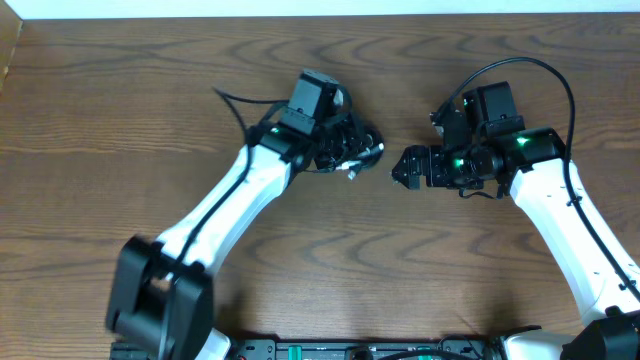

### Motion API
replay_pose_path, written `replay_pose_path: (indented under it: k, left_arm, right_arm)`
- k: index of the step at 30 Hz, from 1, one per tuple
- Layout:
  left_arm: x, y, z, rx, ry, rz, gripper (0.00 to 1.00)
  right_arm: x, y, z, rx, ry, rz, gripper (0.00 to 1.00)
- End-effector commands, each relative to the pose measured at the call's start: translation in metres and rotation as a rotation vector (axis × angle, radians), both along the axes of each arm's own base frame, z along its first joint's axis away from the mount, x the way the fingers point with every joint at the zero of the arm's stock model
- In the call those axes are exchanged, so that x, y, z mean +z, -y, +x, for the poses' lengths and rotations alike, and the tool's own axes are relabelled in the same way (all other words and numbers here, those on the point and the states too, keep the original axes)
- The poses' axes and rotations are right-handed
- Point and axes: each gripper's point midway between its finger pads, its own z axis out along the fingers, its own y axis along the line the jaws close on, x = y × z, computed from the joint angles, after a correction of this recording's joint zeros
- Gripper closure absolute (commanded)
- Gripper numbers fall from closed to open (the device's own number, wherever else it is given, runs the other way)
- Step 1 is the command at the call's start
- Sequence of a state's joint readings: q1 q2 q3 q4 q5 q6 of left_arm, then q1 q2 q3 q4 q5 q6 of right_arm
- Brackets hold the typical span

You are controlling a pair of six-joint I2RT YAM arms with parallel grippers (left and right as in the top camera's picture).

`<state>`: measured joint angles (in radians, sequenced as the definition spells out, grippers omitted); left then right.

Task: Untangle cables
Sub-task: 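Grasp the white cable with the left gripper and lift it upward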

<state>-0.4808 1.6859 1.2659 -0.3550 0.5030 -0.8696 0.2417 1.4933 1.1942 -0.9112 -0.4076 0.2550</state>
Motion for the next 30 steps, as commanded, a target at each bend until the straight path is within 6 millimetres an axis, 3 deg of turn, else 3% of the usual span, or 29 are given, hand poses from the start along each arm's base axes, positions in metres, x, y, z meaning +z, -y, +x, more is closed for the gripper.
replay_pose_path:
  k: [1,19,23,30]
  left_arm:
    - [0.044,0.003,-0.005,-0.032,0.101,-0.053,0.93]
    - [0.167,-0.001,-0.015,-0.022,0.421,-0.246,0.93]
    - [0.193,0.001,-0.013,0.039,0.406,-0.361,0.92]
    - [0.253,0.006,-0.012,0.023,0.572,-0.531,0.92]
  right_arm:
    - [0.001,0.003,0.006,-0.048,0.006,-0.032,0.01]
    - [0.012,-0.013,0.012,-0.121,-0.026,0.095,0.01]
    - [0.014,-0.014,0.016,-0.160,-0.030,0.113,0.01]
    - [0.014,-0.014,0.018,-0.161,-0.024,0.115,0.01]
